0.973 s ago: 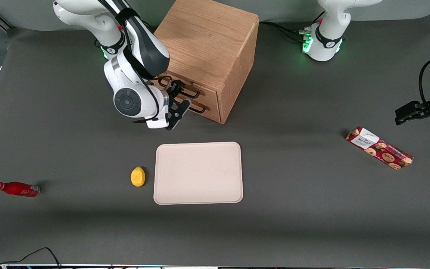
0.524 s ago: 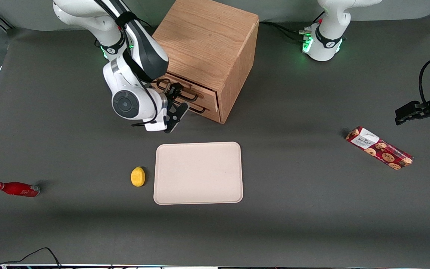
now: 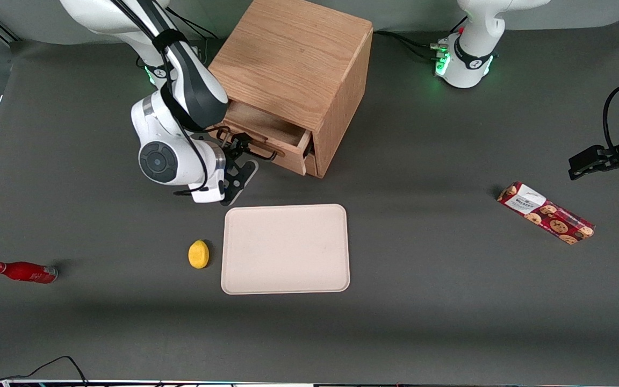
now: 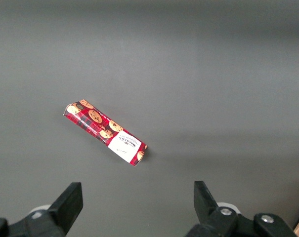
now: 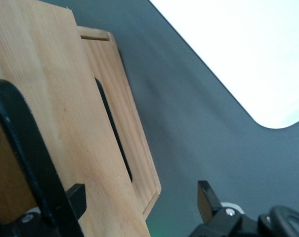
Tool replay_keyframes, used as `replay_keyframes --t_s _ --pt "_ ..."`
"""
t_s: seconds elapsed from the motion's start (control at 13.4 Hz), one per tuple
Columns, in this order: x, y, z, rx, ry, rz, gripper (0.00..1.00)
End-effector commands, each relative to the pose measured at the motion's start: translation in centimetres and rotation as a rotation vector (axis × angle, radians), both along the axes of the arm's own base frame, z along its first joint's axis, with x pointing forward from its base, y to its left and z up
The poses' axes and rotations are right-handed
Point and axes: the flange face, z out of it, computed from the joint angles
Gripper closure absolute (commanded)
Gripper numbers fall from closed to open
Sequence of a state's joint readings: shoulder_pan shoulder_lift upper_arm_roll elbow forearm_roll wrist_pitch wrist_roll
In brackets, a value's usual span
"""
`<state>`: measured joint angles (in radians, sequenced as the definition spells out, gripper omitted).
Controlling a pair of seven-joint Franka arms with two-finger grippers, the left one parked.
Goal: Open upper drawer
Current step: 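Pull the upper drawer outward by its handle with the right gripper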
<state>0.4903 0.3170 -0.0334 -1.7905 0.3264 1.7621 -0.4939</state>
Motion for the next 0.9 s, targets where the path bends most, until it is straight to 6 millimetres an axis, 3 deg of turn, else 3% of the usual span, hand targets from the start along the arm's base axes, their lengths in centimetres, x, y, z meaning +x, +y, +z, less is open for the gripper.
replay_keyframes --t_s 0.0,0.82 --pt "1.9 -0.9 -0.8 0.008 -0.016 0.042 0.0" --pt "7.4 -5.0 -1.9 0.061 -0.061 0.075 0.0"
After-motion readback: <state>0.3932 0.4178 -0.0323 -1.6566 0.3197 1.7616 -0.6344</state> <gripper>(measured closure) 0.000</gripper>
